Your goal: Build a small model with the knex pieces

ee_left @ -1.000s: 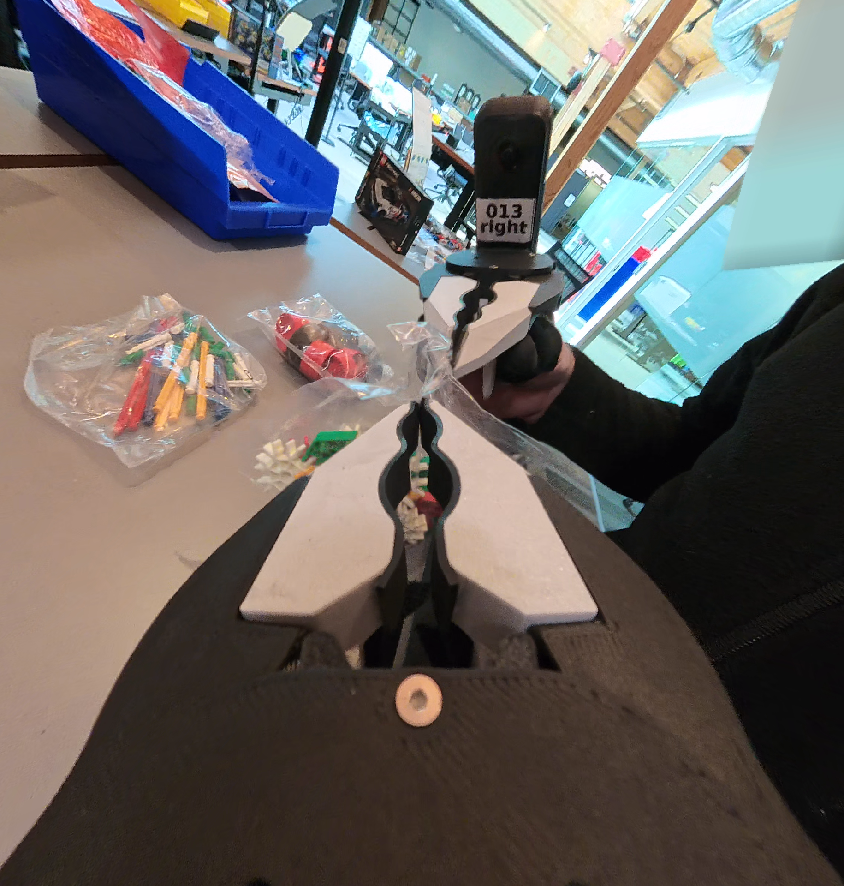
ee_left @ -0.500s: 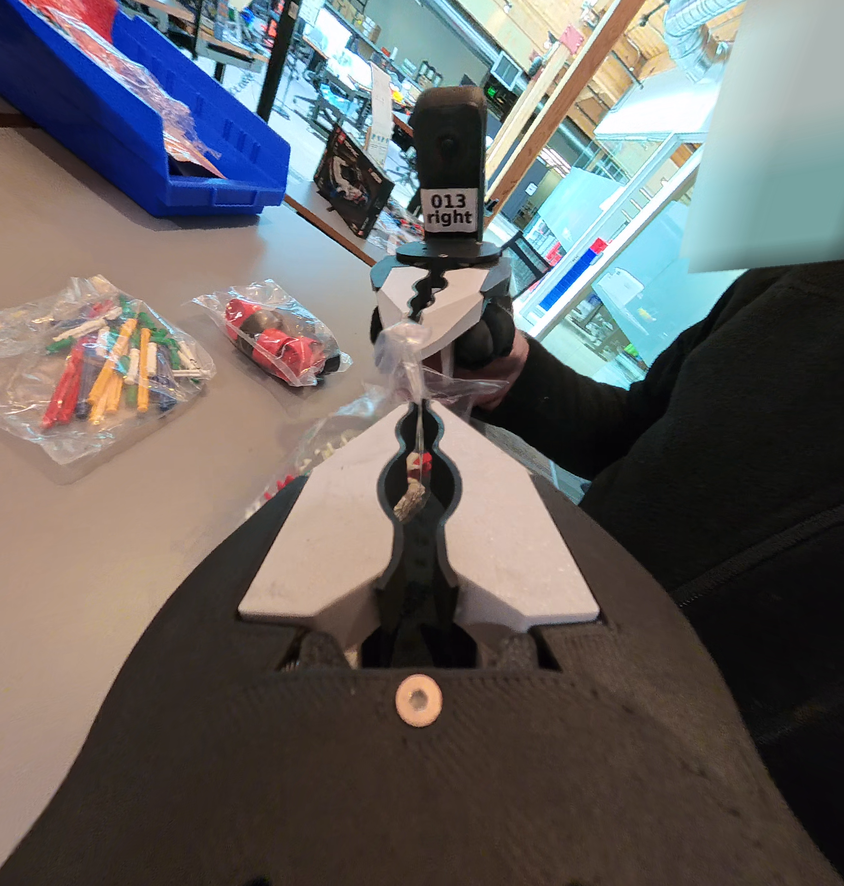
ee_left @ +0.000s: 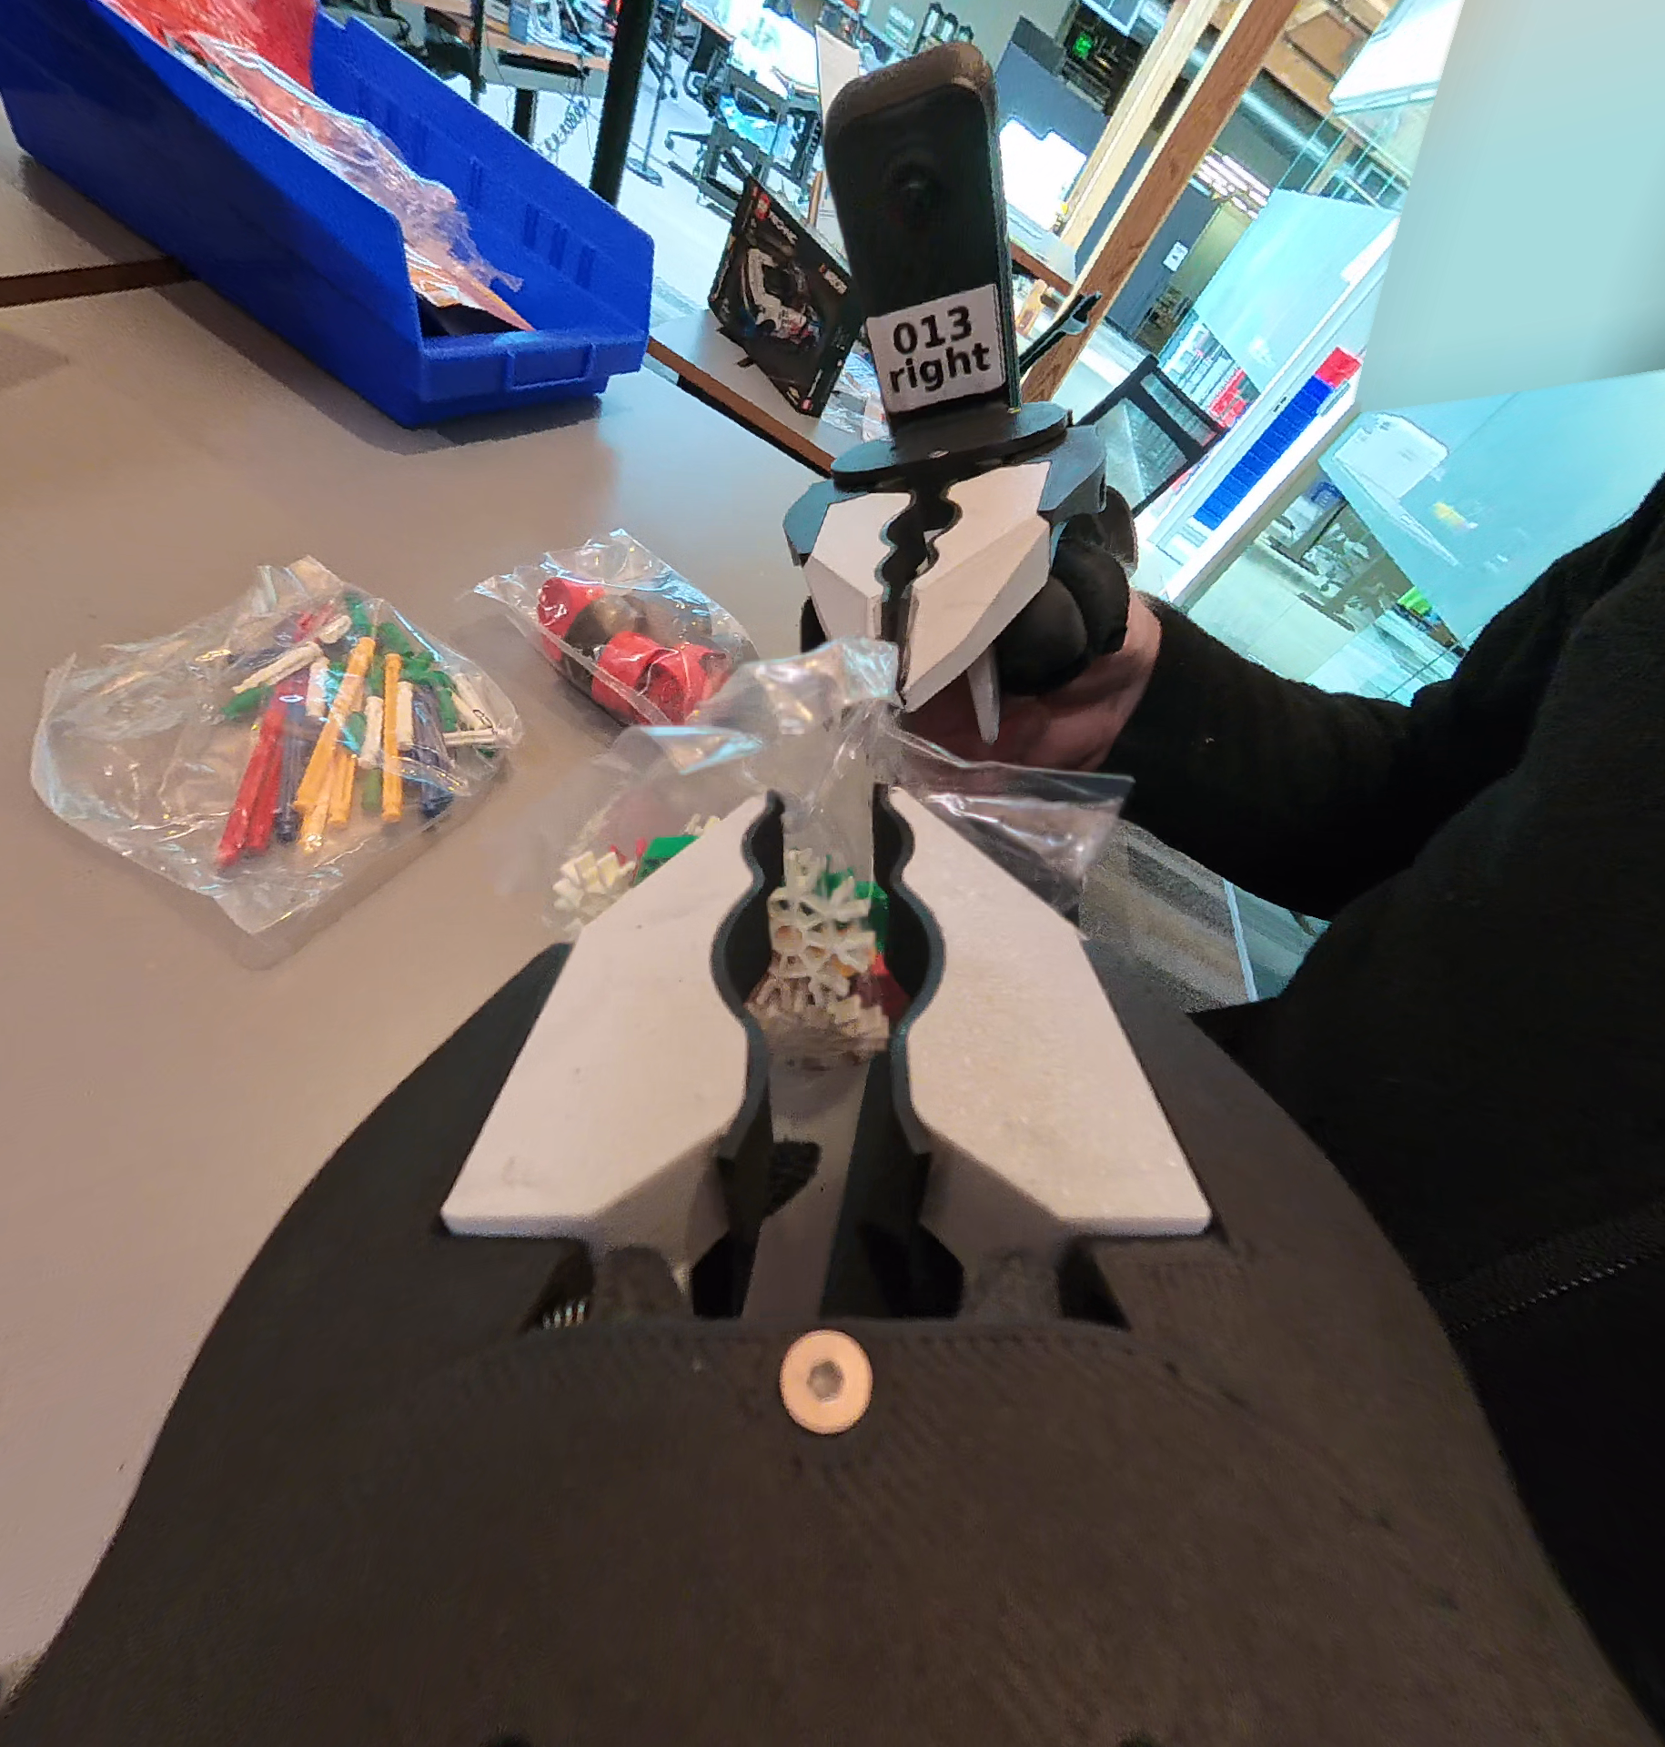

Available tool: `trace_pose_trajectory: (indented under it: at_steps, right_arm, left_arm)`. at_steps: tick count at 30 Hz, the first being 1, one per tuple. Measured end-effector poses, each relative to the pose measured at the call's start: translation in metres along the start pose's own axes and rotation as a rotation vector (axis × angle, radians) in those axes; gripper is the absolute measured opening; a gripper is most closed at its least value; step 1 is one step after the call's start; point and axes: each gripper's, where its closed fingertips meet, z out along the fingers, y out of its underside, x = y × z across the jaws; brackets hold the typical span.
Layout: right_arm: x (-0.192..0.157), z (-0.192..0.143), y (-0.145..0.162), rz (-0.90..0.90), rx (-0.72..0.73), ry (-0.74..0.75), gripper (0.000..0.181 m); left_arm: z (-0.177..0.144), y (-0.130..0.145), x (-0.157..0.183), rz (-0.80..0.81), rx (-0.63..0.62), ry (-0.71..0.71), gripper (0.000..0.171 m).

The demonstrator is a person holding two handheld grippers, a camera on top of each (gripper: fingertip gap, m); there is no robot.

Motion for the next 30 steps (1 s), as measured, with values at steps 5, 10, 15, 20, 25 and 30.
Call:
trace_pose_trajectory:
  at_steps: [5, 10, 15, 20, 25, 30]
  right_arm:
    - [-0.001, 0.000, -0.001, -0.031, 0.007, 0.013, 0.000]
    - [0.003, 0.000, 0.006, -0.177, -0.069, 0.125, 0.030]
    - [-0.002, 0.006, 0.009, -0.173, -0.089, 0.072, 0.000]
    - [-0.001, 0.013, 0.010, -0.119, -0.053, 0.060, 0.000]
    - [0.005, 0.022, 0.014, -0.205, -0.076, 0.128, 0.000]
    - [0.004, 0.032, 0.011, -0.376, -0.170, 0.143, 0.000]
  left_arm:
    - [0.002, -0.004, 0.003, 0.017, 0.005, 0.012, 0.000]
    - [-0.002, -0.002, 0.004, -0.001, -0.015, 0.032, 0.000]
    - [-0.003, -0.002, 0.009, -0.008, -0.022, 0.082, 0.000]
    - [-0.005, -0.001, -0.001, 0.008, -0.016, -0.001, 0.000]
    - [-0.009, -0.003, -0.014, 0.033, -0.001, -0.106, 0.000]
    - [-0.009, -0.011, -0.021, 0.057, 0.018, -0.144, 0.000]
